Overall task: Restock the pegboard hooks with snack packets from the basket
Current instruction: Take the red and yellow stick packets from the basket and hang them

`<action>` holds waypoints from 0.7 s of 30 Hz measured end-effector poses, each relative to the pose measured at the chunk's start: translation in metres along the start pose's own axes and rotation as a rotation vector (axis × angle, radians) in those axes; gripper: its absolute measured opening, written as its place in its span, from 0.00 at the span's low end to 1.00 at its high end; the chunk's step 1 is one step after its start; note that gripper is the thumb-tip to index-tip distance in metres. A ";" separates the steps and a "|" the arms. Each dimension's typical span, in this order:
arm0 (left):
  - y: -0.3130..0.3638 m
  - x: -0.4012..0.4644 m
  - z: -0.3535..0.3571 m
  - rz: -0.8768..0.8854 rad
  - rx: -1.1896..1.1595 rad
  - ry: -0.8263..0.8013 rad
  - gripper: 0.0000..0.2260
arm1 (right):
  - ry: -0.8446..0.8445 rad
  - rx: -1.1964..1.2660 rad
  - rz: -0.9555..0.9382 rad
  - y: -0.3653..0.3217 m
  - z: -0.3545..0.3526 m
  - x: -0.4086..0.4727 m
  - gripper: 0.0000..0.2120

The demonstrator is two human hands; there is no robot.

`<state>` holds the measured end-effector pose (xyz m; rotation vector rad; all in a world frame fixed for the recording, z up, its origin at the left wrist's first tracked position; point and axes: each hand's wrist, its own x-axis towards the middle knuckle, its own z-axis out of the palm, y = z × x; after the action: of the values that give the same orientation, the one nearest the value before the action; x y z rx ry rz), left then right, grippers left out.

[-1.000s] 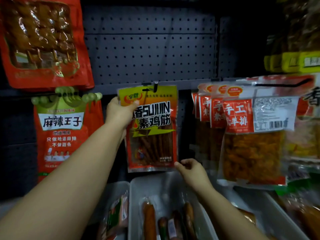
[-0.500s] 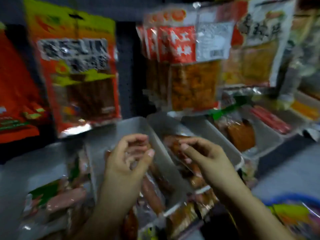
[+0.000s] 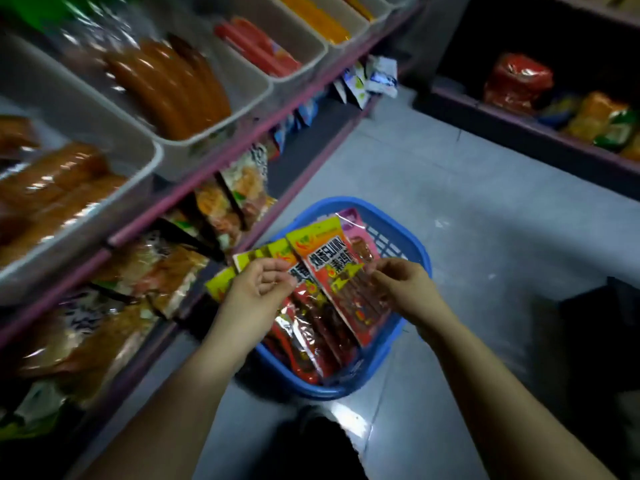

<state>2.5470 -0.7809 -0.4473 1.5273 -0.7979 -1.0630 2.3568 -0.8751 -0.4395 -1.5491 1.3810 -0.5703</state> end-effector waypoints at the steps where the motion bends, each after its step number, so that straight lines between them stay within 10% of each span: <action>1: -0.013 0.013 0.010 -0.050 0.015 -0.006 0.09 | 0.001 -0.066 0.015 0.015 -0.002 0.014 0.05; 8: -0.075 0.078 0.042 -0.193 0.166 0.287 0.15 | -0.066 -0.455 0.040 0.081 0.008 0.113 0.11; 14: -0.086 0.099 0.053 -0.117 -0.045 0.531 0.31 | -0.110 -0.177 0.007 0.079 0.035 0.170 0.09; 21: -0.088 0.105 0.041 -0.205 -0.127 0.362 0.03 | 0.003 0.012 0.128 0.074 0.064 0.190 0.23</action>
<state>2.5448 -0.8717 -0.5573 1.6541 -0.3232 -0.9256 2.4213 -1.0255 -0.5777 -1.4388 1.4649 -0.5015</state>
